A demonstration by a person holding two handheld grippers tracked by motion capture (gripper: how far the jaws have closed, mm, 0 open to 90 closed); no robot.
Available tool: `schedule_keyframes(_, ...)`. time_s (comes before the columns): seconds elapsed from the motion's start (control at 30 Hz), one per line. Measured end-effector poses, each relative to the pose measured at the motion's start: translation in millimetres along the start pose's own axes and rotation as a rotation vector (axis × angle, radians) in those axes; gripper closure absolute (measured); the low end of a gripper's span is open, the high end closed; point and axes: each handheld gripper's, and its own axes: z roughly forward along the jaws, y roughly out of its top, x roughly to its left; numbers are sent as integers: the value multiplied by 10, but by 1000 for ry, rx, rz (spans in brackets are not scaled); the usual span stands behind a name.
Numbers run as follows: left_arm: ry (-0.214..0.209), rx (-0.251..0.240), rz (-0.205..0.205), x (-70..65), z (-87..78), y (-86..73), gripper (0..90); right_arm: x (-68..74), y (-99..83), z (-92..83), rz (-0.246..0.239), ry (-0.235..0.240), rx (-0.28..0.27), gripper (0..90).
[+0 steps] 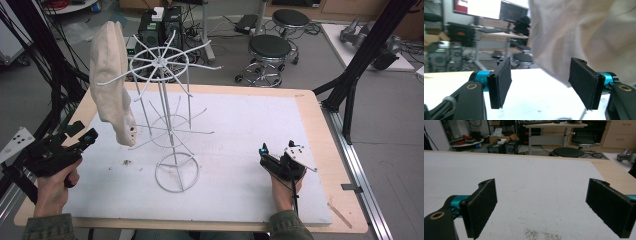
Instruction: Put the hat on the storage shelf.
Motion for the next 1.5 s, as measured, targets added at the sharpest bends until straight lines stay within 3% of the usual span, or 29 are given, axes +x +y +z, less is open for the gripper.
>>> schedule_keyframes(0.13, 45, -7, 7, 1, -3, -45, 352, 3, 4, -5, 4, -4, -4, 91)
schedule_keyframes(0.3, 130, -3, 42, 12, -11, -133, 351, 5, 5, -12, 3, -6, -6, 91)
schedule_keyframes(0.53, 259, 12, 75, 78, 12, -343, 349, 13, 7, -19, -4, -9, -10, 91)
schedule_keyframes(0.67, 317, 18, 67, 120, 30, -490, 348, 17, 7, -26, 3, -8, -13, 90)
schedule_keyframes(0.83, 367, 15, 61, 168, 27, -641, 347, 13, 7, -33, 7, -10, -17, 91)
schedule_keyframes(1.07, 451, 27, 115, 172, 51, -795, 334, 18, 4, -49, 18, -10, -23, 91)
schedule_keyframes(1.23, 508, 37, 127, 190, 53, -871, 321, 26, 4, -57, 24, -11, -27, 91)
schedule_keyframes(1.33, 529, 47, 140, 185, 61, -905, 311, 24, 3, -60, 27, -12, -25, 90)
schedule_keyframes(1.5, 527, 49, 135, 179, 63, -912, 309, 22, 2, -63, 25, -11, -24, 91)
